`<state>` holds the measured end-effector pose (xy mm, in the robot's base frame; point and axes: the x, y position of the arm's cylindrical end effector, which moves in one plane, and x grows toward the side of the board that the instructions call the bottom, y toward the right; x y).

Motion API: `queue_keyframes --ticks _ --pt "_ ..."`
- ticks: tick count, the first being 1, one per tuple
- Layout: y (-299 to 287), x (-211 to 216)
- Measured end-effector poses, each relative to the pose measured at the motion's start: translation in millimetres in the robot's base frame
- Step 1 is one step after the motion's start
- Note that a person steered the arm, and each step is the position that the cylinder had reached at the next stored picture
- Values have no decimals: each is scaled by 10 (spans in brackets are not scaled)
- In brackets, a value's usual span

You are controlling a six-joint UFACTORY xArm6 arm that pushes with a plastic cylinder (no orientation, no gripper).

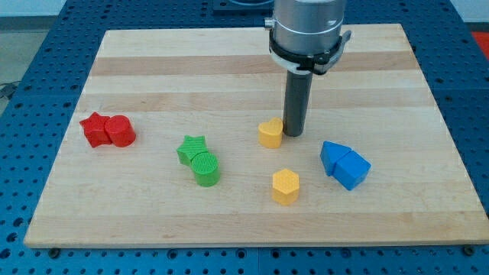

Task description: Push the yellow heart to the top of the yellow hexagon

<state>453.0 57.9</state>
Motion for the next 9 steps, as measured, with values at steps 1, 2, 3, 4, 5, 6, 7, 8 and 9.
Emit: queue_keyframes --ticks 1,2,3,4,5,6,7,8,9 --pt "2 -387" --pt "-65 -849" --pt "-279 -743" --pt "-401 -520" --pt "-462 -487" --pt "-440 -460" --pt "-440 -193" --pt "-440 -83" --pt "-440 271"
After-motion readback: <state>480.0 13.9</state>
